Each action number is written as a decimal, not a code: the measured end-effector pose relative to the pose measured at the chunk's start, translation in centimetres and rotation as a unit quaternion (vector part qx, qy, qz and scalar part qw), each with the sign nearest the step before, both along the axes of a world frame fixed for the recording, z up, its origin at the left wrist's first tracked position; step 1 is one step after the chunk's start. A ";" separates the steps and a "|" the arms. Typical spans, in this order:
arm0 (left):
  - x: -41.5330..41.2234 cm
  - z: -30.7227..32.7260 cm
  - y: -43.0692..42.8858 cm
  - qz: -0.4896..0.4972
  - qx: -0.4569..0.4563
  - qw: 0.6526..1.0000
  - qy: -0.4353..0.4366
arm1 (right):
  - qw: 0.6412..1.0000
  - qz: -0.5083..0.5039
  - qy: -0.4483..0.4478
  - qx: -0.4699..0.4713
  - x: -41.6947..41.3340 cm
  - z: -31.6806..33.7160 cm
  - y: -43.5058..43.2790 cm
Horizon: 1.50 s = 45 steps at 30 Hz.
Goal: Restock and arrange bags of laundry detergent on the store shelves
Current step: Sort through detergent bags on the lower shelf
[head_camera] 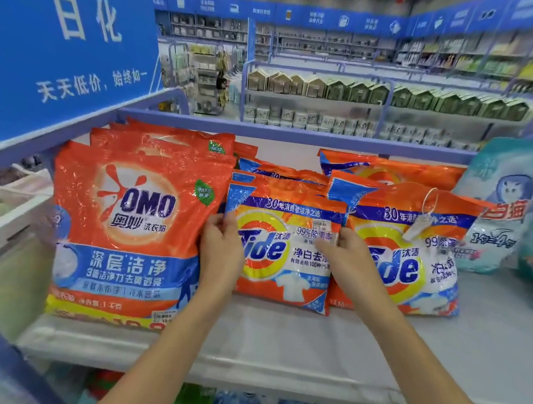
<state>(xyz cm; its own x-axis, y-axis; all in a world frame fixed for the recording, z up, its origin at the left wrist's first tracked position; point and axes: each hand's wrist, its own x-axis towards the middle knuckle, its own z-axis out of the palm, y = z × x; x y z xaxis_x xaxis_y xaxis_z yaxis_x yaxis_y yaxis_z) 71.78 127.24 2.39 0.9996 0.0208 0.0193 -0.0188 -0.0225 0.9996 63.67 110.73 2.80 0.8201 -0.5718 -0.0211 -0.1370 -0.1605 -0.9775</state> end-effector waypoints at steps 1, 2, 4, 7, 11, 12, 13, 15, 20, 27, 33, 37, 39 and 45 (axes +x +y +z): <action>-0.4 -0.6 0.5 -0.039 0.022 0.999 -0.005 | 0.999 0.011 0.006 -0.040 -1.2 -0.5 0.1; -0.9 -1.4 1.1 -0.076 0.060 0.995 -0.014 | 0.996 0.014 0.014 -0.086 -2.3 -1.1 0.4; -1.9 -2.4 1.8 -0.116 0.142 0.982 -0.038 | 0.986 0.018 0.020 -0.167 -4.1 -2.3 1.6; -3.1 -3.2 2.1 -0.117 0.247 0.959 -0.072 | 0.974 0.020 -0.003 -0.226 -3.8 -3.9 2.7; -4.0 -3.8 2.0 -0.082 0.319 0.930 -0.161 | 0.971 -0.010 -0.010 -0.240 -2.4 -4.5 2.9; -4.1 -3.8 1.9 -0.074 0.329 0.924 -0.179 | 0.968 -0.010 -0.010 -0.249 -2.2 -4.5 2.9; -4.1 -3.9 1.9 -0.068 0.336 0.920 -0.190 | 0.967 -0.010 -0.014 -0.254 -2.2 -4.5 2.9; -3.9 -4.3 1.9 -0.066 0.342 0.916 -0.200 | 0.967 -0.009 -0.020 -0.254 -2.2 -4.8 2.8; -4.1 -5.0 2.6 -0.087 0.339 0.913 -0.208 | 0.970 -0.012 -0.008 -0.244 -3.1 -5.7 2.7; -6.0 -4.7 3.6 -0.145 0.387 0.894 -0.171 | 0.945 0.002 0.026 -0.326 -5.7 -5.3 3.4; -9.6 -5.0 4.2 -0.183 0.416 0.858 -0.238 | 0.908 -0.038 0.089 -0.408 -13.8 -4.9 3.1; -14.9 -5.0 1.5 -0.215 0.386 0.855 -0.272 | 0.915 -0.073 0.106 -0.381 -21.2 -5.6 2.0; -18.4 -5.2 -0.5 -0.245 0.381 0.840 -0.299 | 0.909 -0.105 0.121 -0.385 -25.2 -6.2 1.1; -29.8 -7.1 -6.9 -0.343 0.360 0.800 -0.337 | 0.898 -0.192 0.172 -0.356 -38.6 -8.7 -1.8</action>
<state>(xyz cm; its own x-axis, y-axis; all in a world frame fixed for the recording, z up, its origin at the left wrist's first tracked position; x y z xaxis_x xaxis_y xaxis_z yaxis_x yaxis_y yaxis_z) 41.97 120.31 -4.71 0.5282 -0.7873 0.3182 -0.8023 -0.3401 0.4905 25.06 108.92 -5.94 0.5746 -0.7798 0.2483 -0.5895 -0.6049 -0.5353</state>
